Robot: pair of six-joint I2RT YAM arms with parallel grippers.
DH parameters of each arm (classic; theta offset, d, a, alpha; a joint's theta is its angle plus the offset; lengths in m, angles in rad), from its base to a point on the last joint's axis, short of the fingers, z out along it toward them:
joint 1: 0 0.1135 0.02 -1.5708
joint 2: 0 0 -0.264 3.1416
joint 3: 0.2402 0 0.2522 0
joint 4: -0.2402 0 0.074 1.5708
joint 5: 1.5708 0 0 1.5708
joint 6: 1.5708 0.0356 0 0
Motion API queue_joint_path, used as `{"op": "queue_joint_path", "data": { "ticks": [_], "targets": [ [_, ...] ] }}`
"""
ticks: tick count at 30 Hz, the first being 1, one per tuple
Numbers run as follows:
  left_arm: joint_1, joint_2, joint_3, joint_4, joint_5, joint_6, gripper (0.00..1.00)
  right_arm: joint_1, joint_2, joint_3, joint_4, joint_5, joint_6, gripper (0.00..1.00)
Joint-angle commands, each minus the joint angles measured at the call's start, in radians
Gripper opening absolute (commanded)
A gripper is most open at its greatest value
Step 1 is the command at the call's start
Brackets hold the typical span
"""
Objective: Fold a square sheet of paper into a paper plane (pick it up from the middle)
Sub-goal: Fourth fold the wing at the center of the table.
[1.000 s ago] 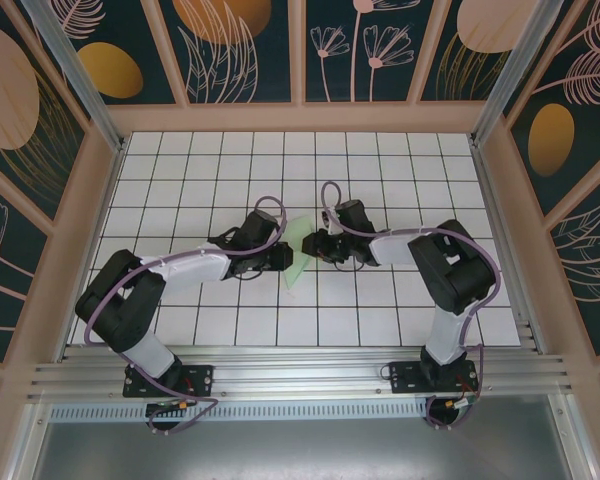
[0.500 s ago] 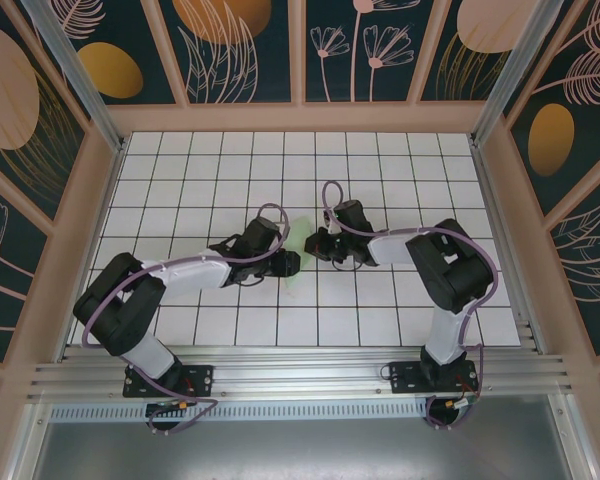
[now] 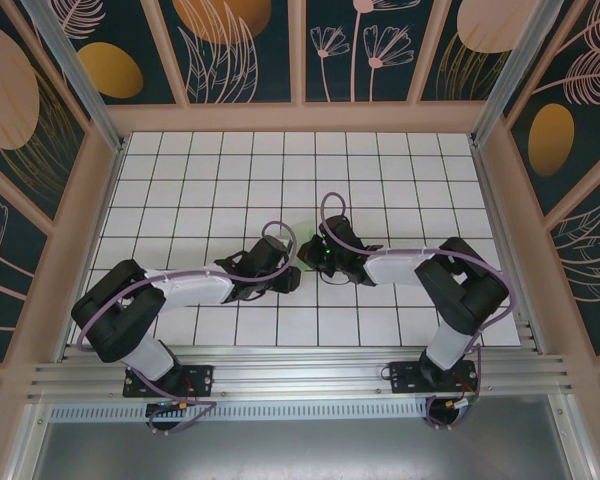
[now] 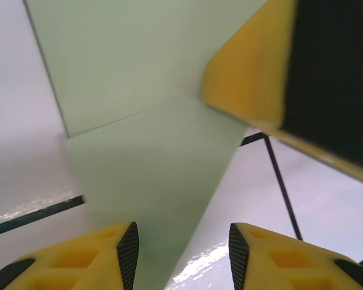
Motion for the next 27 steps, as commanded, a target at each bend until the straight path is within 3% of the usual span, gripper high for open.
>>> {"op": "queue_joint_path", "data": {
  "ticks": [1, 9, 16, 27],
  "targets": [
    [-0.012, -0.018, -0.015, 0.037, -0.05, 0.024, 0.46, 0.002, -0.053, -0.008, -0.03, 0.074, 0.046, 0.07],
    [-0.035, 0.001, -0.006, 0.05, -0.113, 0.005, 0.4, 0.003, -0.053, 0.004, -0.061, 0.068, 0.046, 0.07],
    [-0.044, 0.032, 0.019, 0.031, -0.137, 0.019, 0.27, 0.003, -0.042, 0.017, -0.074, 0.064, 0.043, 0.08],
    [-0.05, 0.043, 0.026, 0.01, -0.169, 0.016, 0.37, -0.001, -0.015, 0.047, -0.087, 0.046, 0.029, 0.09]
  ]
}}
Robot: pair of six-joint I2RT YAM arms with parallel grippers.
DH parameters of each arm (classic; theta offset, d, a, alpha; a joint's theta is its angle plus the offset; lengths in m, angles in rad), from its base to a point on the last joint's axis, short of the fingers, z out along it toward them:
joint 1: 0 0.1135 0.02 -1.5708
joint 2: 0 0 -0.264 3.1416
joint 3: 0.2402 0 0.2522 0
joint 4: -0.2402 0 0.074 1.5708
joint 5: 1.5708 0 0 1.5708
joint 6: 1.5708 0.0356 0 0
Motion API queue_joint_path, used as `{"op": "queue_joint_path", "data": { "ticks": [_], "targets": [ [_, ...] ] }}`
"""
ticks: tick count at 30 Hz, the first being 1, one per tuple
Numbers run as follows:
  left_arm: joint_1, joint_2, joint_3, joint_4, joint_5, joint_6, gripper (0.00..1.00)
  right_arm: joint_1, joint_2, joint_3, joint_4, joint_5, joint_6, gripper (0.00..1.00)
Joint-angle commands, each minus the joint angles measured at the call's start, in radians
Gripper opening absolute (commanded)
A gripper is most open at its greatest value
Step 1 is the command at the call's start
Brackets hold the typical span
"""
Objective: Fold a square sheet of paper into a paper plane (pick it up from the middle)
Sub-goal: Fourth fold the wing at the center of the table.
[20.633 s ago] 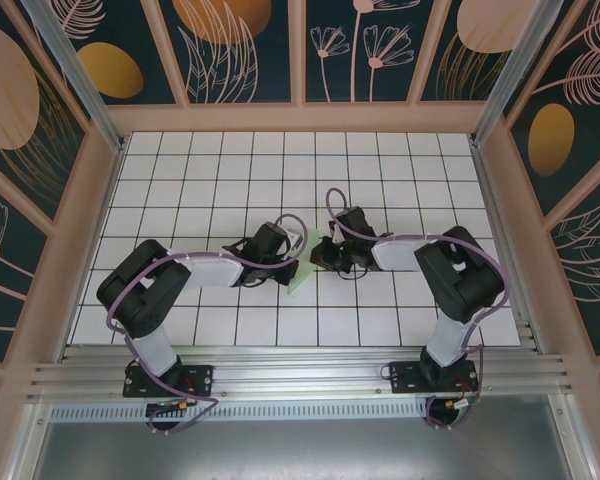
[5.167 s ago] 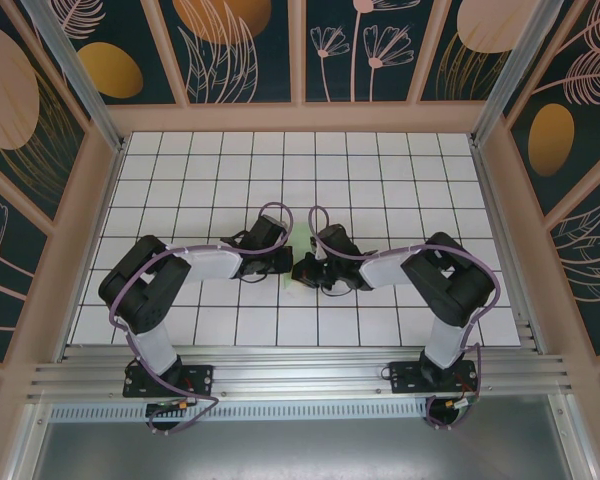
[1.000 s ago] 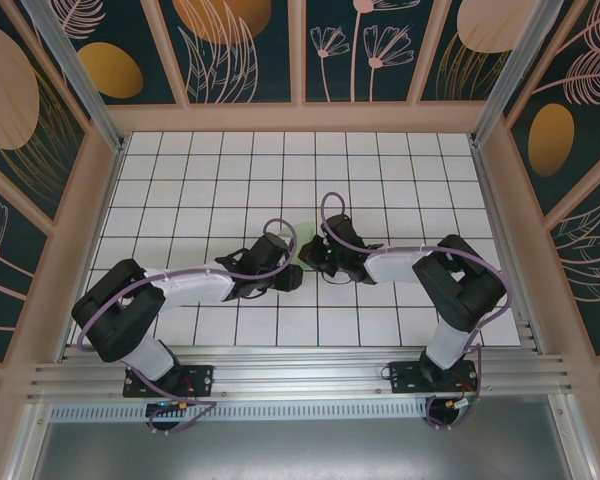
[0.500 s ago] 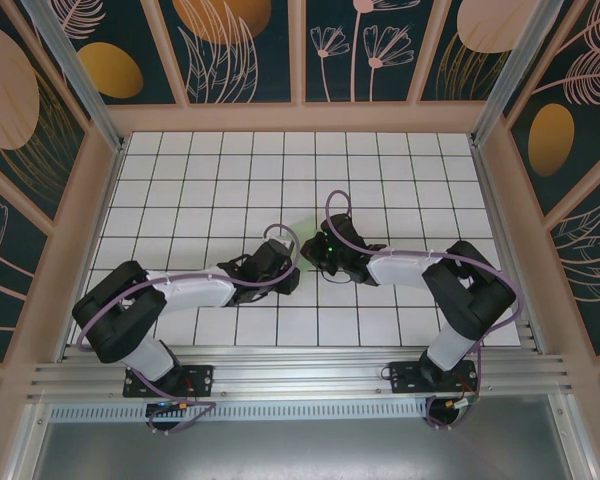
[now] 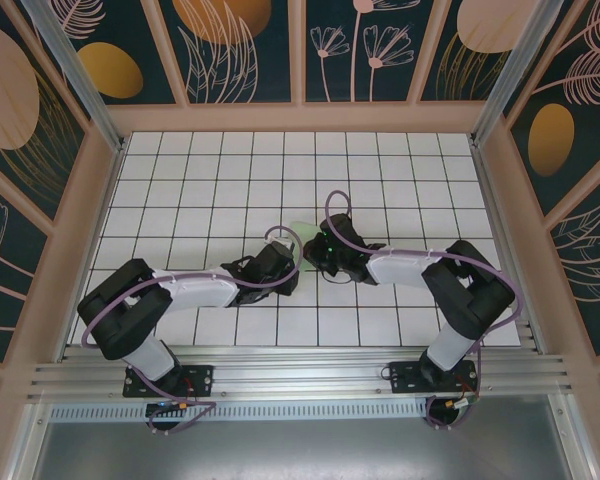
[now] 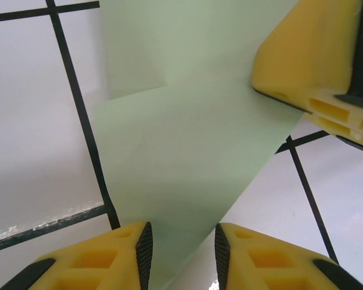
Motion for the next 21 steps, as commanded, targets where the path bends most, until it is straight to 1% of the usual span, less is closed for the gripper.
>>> {"op": "queue_joint_path", "data": {
  "ticks": [1, 5, 13, 15, 21],
  "targets": [
    [-0.005, 0.015, 0.026, -0.017, -0.033, 0.006, 0.38, 0.001, 0.018, 0.035, -0.013, 0.0, 0.0, 0.08],
    [-0.009, 0.014, 0.025, -0.014, -0.03, 0.011, 0.4, -0.001, 0.028, 0.05, -0.019, -0.006, -0.006, 0.08],
    [-0.016, 0.015, 0.025, -0.011, -0.029, 0.011, 0.41, -0.001, 0.038, 0.057, -0.018, -0.017, -0.007, 0.08],
    [-0.017, 0.017, 0.028, -0.019, -0.04, 0.009, 0.39, -0.002, 0.037, 0.056, -0.022, -0.016, -0.009, 0.08],
    [-0.017, 0.028, 0.029, -0.029, -0.057, 0.01, 0.27, -0.002, 0.035, 0.06, -0.027, -0.018, -0.014, 0.08]
  ]
}}
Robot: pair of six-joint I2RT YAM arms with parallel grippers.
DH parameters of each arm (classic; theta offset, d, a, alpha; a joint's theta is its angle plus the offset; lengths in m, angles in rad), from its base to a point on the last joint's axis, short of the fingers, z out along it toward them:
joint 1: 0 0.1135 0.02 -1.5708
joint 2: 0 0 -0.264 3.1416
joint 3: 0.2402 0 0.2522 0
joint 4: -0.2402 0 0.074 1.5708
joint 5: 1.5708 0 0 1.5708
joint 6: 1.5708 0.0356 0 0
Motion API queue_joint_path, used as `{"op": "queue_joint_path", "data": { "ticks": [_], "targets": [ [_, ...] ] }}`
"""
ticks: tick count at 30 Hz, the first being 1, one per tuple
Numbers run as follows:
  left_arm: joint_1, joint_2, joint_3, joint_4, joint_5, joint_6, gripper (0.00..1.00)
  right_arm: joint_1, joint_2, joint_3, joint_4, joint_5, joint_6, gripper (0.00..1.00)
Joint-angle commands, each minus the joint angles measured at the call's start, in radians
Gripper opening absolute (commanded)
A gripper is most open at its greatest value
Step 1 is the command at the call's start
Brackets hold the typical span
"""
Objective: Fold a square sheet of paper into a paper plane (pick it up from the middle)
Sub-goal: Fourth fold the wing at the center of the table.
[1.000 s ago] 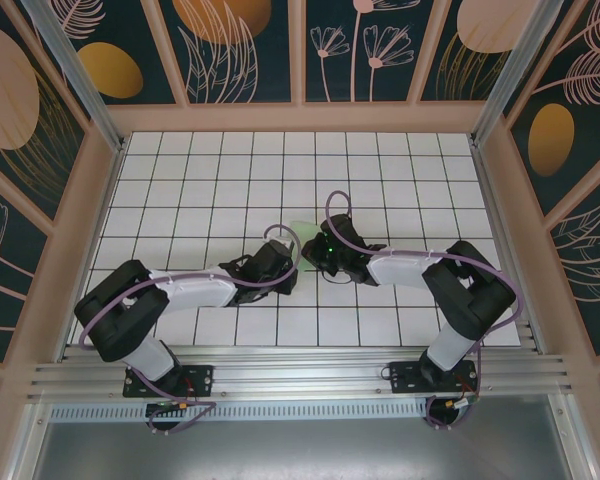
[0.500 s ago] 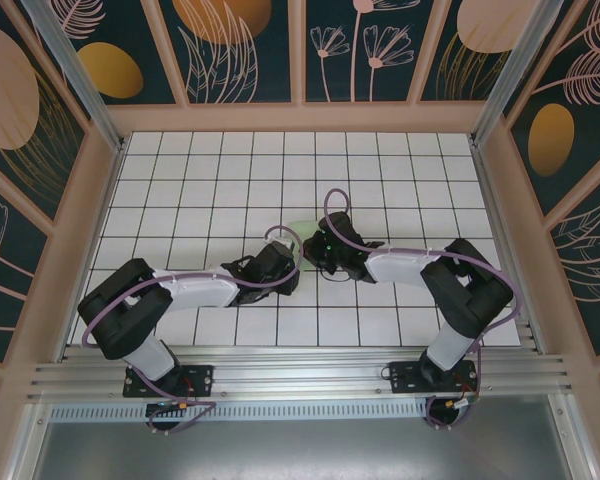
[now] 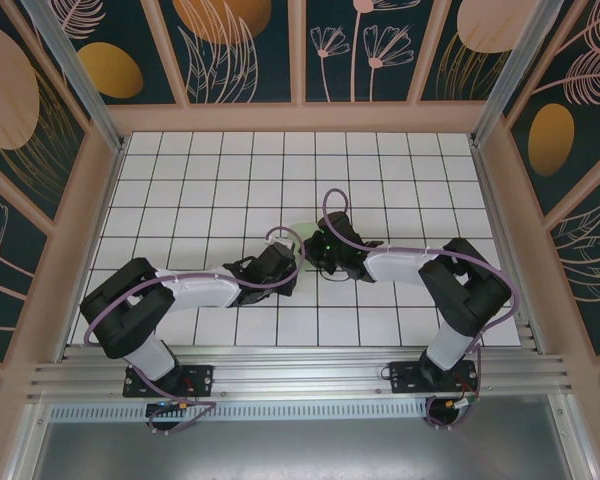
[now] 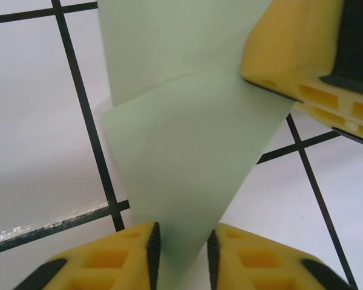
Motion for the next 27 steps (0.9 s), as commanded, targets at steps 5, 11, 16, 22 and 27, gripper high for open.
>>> {"op": "queue_joint_path", "data": {
  "ticks": [5, 11, 16, 22, 27],
  "targets": [
    [-0.006, 0.007, 0.015, -0.029, -0.054, 0.008, 0.19, -0.002, 0.006, 0.038, -0.035, -0.011, -0.017, 0.09],
    [-0.006, 0.0, 0.009, -0.027, -0.074, 0.008, 0.07, -0.004, 0.0, 0.059, -0.08, -0.012, -0.057, 0.14],
    [-0.006, -0.019, -0.017, 0.003, -0.076, -0.008, 0.0, -0.009, -0.073, 0.048, -0.134, 0.025, -0.122, 0.29],
    [0.034, -0.081, -0.099, 0.131, 0.063, -0.016, 0.0, -0.074, -0.237, -0.04, -0.152, 0.02, -0.221, 0.45],
    [0.109, -0.107, -0.167, 0.246, 0.264, -0.001, 0.0, -0.14, -0.366, -0.143, -0.127, -0.007, -0.27, 0.48]
  ]
}}
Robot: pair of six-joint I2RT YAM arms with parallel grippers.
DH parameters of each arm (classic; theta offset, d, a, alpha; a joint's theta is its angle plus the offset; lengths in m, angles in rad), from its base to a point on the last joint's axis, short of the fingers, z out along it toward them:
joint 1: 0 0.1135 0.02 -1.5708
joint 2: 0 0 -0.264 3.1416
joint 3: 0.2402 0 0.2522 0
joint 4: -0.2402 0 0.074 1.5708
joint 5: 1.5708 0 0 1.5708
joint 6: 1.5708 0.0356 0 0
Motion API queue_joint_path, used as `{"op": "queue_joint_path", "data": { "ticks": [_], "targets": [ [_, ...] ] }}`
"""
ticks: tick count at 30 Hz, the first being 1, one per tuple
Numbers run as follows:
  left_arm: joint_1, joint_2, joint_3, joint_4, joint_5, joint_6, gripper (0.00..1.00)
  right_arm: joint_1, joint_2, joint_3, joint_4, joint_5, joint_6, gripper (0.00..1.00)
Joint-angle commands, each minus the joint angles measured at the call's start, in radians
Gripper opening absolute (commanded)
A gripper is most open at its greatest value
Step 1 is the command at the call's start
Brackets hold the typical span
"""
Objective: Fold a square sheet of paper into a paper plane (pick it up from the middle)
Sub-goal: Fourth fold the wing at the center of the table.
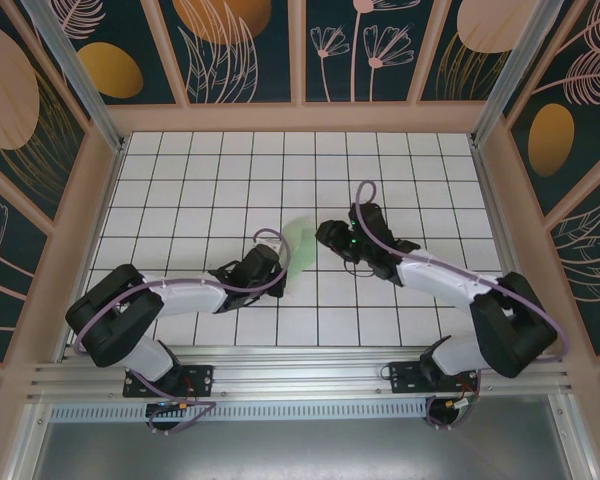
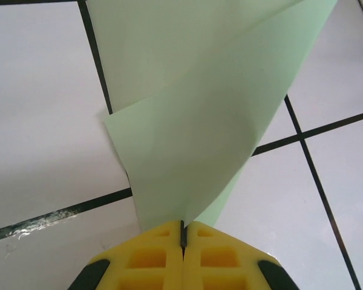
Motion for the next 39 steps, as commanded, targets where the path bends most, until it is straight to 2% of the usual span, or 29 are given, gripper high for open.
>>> {"op": "queue_joint_path", "data": {
  "ticks": [1, 4, 7, 9, 13, 18, 24, 30, 39],
  "targets": [
    [0.047, -0.033, -0.044, 0.113, 0.165, 0.004, 0.0, -0.035, -0.054, -0.07, 0.012, -0.045, -0.071, 0.46],
    [0.078, -0.04, -0.101, 0.2, 0.266, 0.001, 0.0, -0.043, -0.039, -0.079, 0.04, -0.117, -0.119, 0.39],
    [0.084, -0.03, -0.108, 0.218, 0.307, 0.013, 0.0, -0.042, 0.05, -0.039, 0.053, -0.203, -0.149, 0.28],
    [0.083, -0.031, -0.112, 0.226, 0.315, 0.021, 0.0, -0.035, 0.122, -0.008, 0.081, -0.25, -0.154, 0.21],
    [0.084, -0.041, -0.108, 0.201, 0.276, 0.037, 0.0, -0.029, 0.289, 0.103, 0.044, -0.264, -0.163, 0.12],
    [0.084, -0.055, -0.108, 0.172, 0.239, 0.038, 0.0, -0.023, 0.432, 0.222, 0.019, -0.303, -0.202, 0.12],
    [0.084, -0.049, -0.108, 0.151, 0.201, 0.043, 0.0, -0.021, 0.56, 0.294, -0.029, -0.294, -0.212, 0.11],
    [0.084, -0.05, -0.11, 0.134, 0.176, 0.069, 0.0, -0.001, 0.511, 0.205, -0.049, -0.199, -0.148, 0.08],
    [0.084, -0.032, -0.102, 0.148, 0.26, 0.166, 0.0, 0.029, 0.34, 0.039, -0.033, -0.056, -0.035, 0.12]
  ]
}}
